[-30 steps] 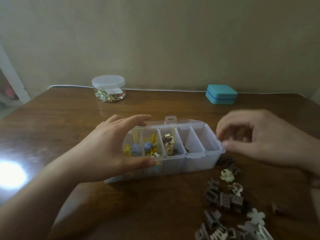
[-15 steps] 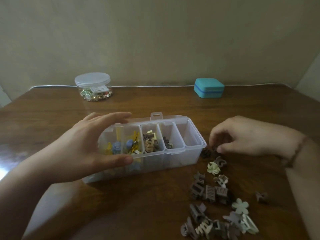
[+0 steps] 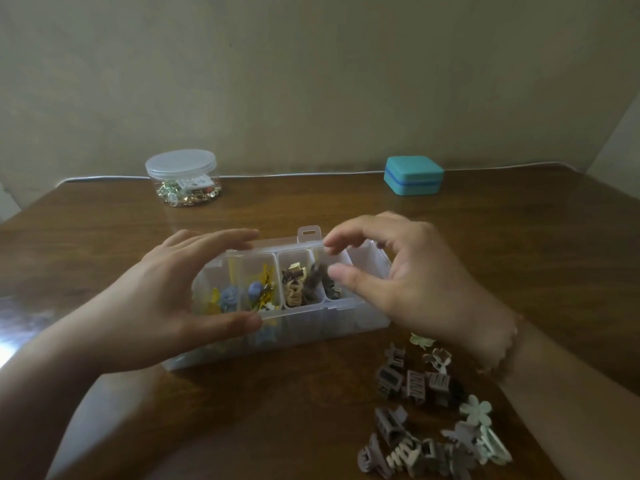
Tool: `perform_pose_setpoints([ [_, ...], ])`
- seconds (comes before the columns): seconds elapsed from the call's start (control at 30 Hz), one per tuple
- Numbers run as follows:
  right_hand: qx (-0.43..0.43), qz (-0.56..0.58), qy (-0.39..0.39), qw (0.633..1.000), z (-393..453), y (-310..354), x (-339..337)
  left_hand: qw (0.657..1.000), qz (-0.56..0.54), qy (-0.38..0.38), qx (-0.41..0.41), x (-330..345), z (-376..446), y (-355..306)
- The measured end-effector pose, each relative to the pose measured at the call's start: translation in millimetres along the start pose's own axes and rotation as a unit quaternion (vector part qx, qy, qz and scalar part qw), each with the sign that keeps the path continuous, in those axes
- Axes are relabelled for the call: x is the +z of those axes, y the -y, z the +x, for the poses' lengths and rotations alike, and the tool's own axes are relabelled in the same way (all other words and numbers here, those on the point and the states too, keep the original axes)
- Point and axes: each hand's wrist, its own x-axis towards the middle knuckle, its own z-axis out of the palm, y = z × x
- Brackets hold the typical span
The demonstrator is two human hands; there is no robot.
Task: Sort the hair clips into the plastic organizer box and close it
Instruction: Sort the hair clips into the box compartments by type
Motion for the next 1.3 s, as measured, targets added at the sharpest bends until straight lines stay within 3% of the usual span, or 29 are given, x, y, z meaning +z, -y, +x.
perform_pose_setpoints([
  [0.13, 0.034, 0.0, -0.117, 0.993, 3, -19, -28, 1.0, 0.006, 0.0, 0.002, 0, 0, 1],
  [0.2, 0.073, -0.029, -0.084, 0.993, 5, -30, -46, 1.0, 0.009, -0.003, 0.003, 0, 0, 1],
  [0.27, 0.125, -0.096, 0.092, 0.983, 5, -40, -59, 1.0, 0.008, -0.005, 0.003, 0, 0, 1],
  [0.33, 0.181, -0.147, 0.329, 0.915, 4, -41, -61, 1.0, 0.007, -0.002, -0.001, 0, 0, 2],
  [0.4, 0.21, -0.15, 0.435, 0.862, 2, -38, -56, 1.0, 0.004, 0.001, -0.005, -1, 0, 3],
  [0.67, 0.215, -0.124, 0.392, 0.886, 2, -42, -57, 1.0, 0.007, 0.0, 0.002, 0, 1, 1],
  [0.73, 0.183, -0.125, 0.29, 0.931, 4, -43, -62, 1.0, 0.008, -0.001, 0.003, -1, 0, 1],
  [0.8, 0.136, -0.05, 0.09, 0.985, 6, -41, -58, 1.0, 0.006, -0.003, 0.002, -1, -1, 1],
  [0.83, 0.114, 0.022, 0.005, 0.993, 7, -35, -51, 1.0, 0.006, -0.004, 0.002, 0, -1, 1],
  [0.9, 0.078, 0.152, -0.071, 0.983, 7, -20, -34, 1.0, 0.007, -0.003, 0.002, 0, -1, 1],
  [0.93, 0.063, 0.166, -0.07, 0.982, 7, -15, -25, 1.0, 0.007, -0.002, 0.001, 0, -1, 1],
  [1.03, 0.035, 0.053, 0.004, 0.998, 4, -10, -14, 1.0, 0.007, -0.001, 0.003, -1, -1, 1],
  [1.17, 0.057, -0.018, -0.054, 0.997, 4, -23, -34, 1.0, 0.007, 0.0, -0.001, 0, 0, 1],
  [1.23, 0.105, -0.067, 0.04, 0.991, 6, -31, -44, 1.0, 0.005, 0.001, -0.003, -1, -1, 2],
  [1.3, 0.156, -0.122, 0.242, 0.95, 7, -37, -49, 1.0, 0.005, 0.002, -0.002, -1, -1, 2],
])
